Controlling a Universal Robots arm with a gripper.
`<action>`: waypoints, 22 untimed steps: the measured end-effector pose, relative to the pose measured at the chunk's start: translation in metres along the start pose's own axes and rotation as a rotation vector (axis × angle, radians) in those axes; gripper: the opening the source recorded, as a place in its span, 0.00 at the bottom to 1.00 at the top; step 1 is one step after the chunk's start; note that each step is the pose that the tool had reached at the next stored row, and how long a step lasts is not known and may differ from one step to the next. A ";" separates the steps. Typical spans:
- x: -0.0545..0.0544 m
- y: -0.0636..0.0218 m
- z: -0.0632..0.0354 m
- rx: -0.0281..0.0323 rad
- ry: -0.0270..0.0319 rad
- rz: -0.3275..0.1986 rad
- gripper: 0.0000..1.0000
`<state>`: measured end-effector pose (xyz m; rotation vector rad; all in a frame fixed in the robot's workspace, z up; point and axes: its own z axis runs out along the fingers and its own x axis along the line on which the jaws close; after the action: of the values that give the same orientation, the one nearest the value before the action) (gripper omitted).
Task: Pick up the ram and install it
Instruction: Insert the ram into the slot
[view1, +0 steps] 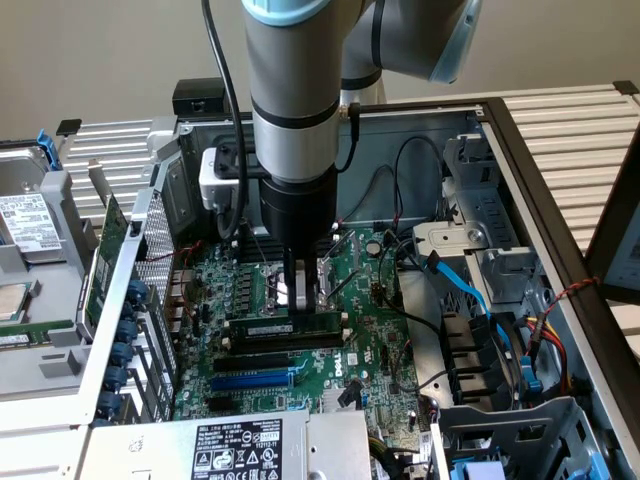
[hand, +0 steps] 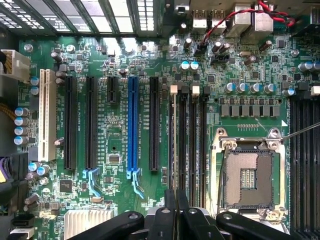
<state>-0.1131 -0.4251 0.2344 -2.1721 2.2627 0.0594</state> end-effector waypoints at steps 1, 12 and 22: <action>0.000 0.0001 -0.0001 0.0000 0.0001 0.001 0.12; -0.001 0.0007 0.0000 0.0041 -0.0003 0.005 0.12; 0.000 0.0035 0.0014 0.0130 -0.0006 0.007 0.12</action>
<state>-0.1166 -0.4244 0.2331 -2.1579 2.2637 0.0452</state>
